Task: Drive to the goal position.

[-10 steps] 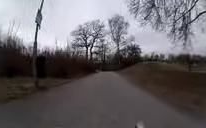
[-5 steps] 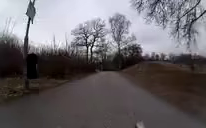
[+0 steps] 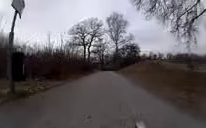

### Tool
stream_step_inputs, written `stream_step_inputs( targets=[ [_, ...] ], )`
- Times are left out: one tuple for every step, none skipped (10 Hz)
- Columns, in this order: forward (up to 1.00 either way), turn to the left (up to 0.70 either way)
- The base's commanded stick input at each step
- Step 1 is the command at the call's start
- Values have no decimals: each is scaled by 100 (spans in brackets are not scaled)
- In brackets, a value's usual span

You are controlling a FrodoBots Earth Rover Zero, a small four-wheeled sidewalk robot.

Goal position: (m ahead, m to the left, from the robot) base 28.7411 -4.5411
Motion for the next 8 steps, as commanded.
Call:
stream_step_inputs(
  targets=[
    [100,0],
    [100,0],
    [100,0],
    [100,0],
    [100,0],
    [100,0],
    [100,0],
    [100,0]
  ],
)
